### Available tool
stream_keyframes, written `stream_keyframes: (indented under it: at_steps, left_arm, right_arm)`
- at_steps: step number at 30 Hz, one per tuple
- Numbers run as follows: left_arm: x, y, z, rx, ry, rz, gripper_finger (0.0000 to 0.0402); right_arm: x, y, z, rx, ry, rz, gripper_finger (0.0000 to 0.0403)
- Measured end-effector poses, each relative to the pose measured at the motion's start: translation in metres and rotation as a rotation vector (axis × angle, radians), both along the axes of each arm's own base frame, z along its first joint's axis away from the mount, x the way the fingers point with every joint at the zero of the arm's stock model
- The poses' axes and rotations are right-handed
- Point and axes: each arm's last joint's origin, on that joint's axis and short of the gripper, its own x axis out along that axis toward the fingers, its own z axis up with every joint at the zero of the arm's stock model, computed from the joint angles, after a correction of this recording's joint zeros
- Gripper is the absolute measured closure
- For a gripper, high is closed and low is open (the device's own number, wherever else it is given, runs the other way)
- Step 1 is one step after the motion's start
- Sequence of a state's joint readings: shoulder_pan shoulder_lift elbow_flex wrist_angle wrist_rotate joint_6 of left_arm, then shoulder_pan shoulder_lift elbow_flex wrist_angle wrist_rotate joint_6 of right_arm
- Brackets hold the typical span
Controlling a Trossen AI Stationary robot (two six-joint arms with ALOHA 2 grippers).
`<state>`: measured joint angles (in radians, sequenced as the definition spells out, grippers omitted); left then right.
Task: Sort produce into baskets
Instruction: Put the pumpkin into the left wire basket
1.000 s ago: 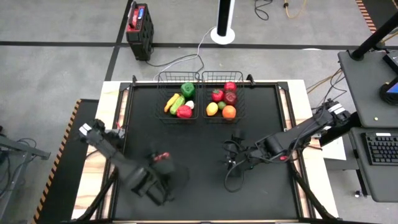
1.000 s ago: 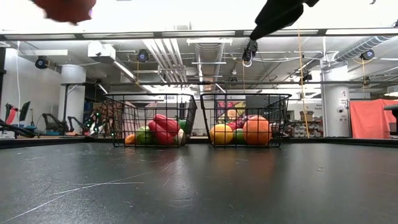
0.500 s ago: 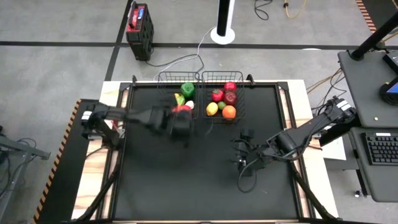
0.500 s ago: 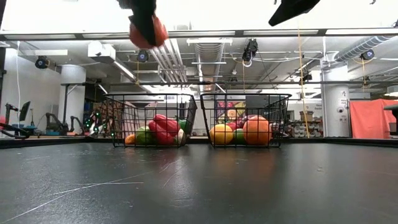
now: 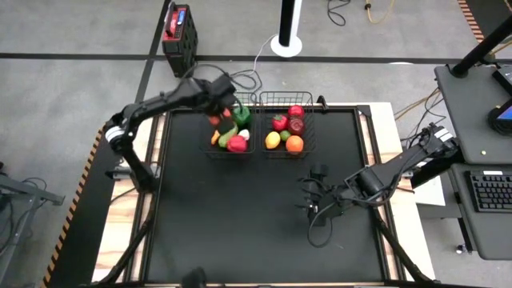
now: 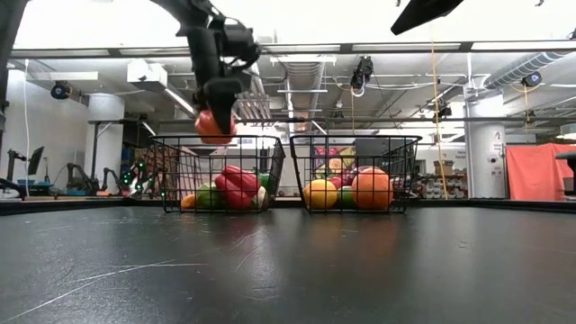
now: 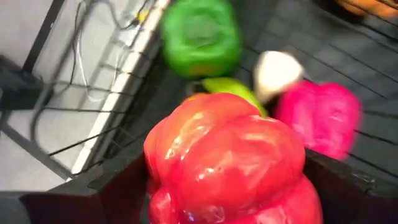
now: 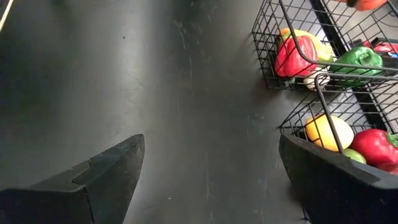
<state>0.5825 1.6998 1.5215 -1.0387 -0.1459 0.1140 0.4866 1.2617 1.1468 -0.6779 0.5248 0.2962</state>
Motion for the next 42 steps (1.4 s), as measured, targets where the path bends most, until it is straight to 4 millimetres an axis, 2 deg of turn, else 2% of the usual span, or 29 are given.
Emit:
stream_keyframes:
  at_steps: [3, 7, 17, 20, 27, 34, 42]
  left_arm:
    - [-0.007, 0.021, -0.003, 0.008, -0.023, 0.062, 0.0084]
    - [-0.004, 0.034, -0.012, 0.017, -0.047, 0.104, 0.0084]
    - [0.010, 0.046, -0.044, -0.026, -0.008, 0.155, 0.0084]
    - [0.013, 0.050, -0.058, -0.043, 0.030, 0.167, 0.0083]
    - [0.017, 0.055, -0.077, -0.024, 0.104, 0.185, 0.0074]
    - [0.018, 0.056, -0.079, -0.017, 0.116, 0.185, 0.0057]
    - [0.018, 0.056, -0.079, -0.016, 0.115, 0.184, 0.0054]
  right_arm:
    - [0.000, 0.000, -0.002, -0.008, 0.002, -0.004, 0.0039]
    - [0.000, -0.002, -0.005, -0.034, 0.001, -0.024, 0.0039]
    - [0.000, -0.002, -0.006, -0.044, 0.002, -0.029, 0.0039]
    - [0.000, -0.002, -0.006, -0.045, 0.003, -0.029, 0.0039]
    - [0.000, -0.002, -0.006, -0.045, 0.002, -0.030, 0.0039]
    - [0.000, -0.002, -0.007, -0.047, 0.004, -0.028, 0.0039]
    - [0.000, -0.002, -0.006, -0.051, 0.002, -0.031, 0.0039]
